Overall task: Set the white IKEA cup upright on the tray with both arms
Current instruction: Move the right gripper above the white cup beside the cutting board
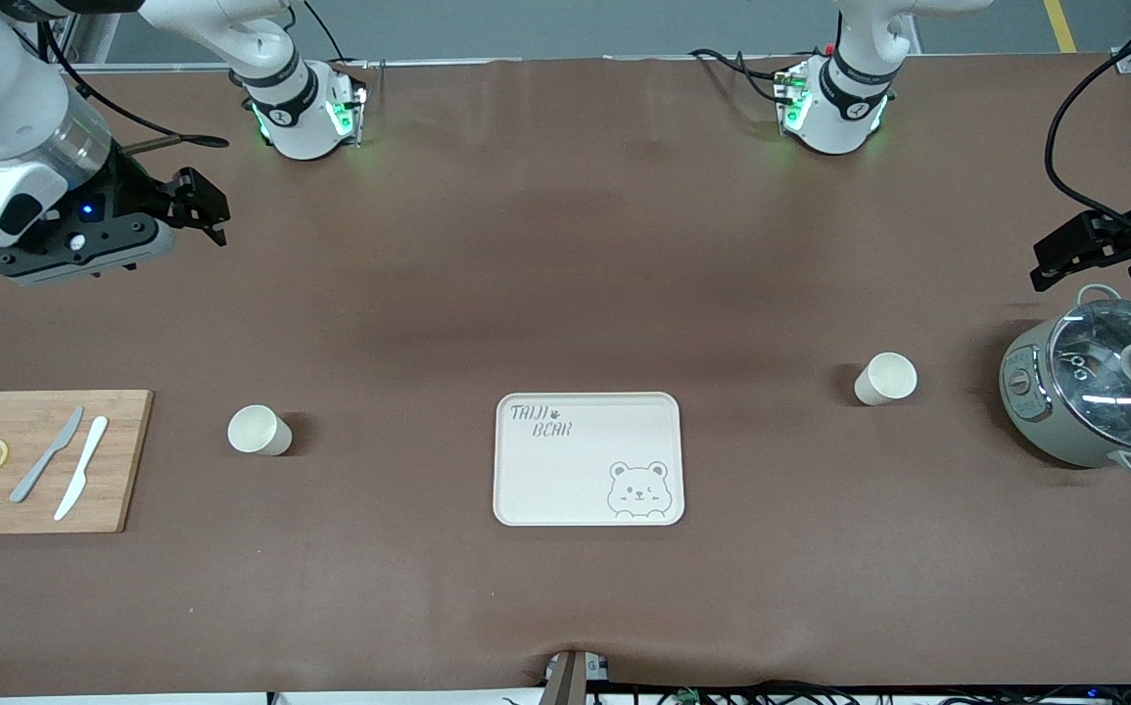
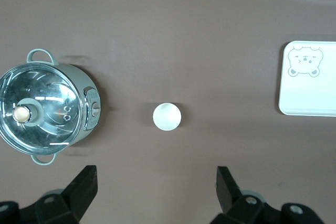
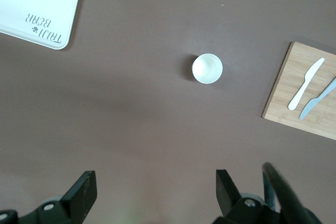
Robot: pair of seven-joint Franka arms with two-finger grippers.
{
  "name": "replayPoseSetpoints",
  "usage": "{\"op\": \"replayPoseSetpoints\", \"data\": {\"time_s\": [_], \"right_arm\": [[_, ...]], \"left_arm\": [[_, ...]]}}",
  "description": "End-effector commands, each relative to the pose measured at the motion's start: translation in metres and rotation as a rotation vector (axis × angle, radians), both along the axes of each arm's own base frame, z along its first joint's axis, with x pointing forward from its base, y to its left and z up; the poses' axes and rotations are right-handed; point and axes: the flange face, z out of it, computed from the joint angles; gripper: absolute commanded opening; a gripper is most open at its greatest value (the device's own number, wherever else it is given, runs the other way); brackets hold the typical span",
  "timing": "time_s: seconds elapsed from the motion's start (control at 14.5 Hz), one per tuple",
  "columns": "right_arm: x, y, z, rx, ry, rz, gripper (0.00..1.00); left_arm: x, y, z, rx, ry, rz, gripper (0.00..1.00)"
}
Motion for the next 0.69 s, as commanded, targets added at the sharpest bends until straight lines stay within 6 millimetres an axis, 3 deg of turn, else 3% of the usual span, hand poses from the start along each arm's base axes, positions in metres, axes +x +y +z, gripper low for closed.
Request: {"op": "replayPoseSetpoints", "data": {"time_s": [0.0, 0.62], "right_arm": [[-0.0037, 0.0005, 0.0060, -0.002, -0.004, 0.000, 1.00], [-0.0040, 0.0007, 0.0058, -0.001, -0.002, 0.000, 1.00]], "left_arm": [[-0.0008, 0.0007, 0.0095, -0.018, -0.021, 0.031, 1.00], [-0.0041, 0.0011, 0.0119, -0.018, -0.018, 0.023, 1.00]]}}
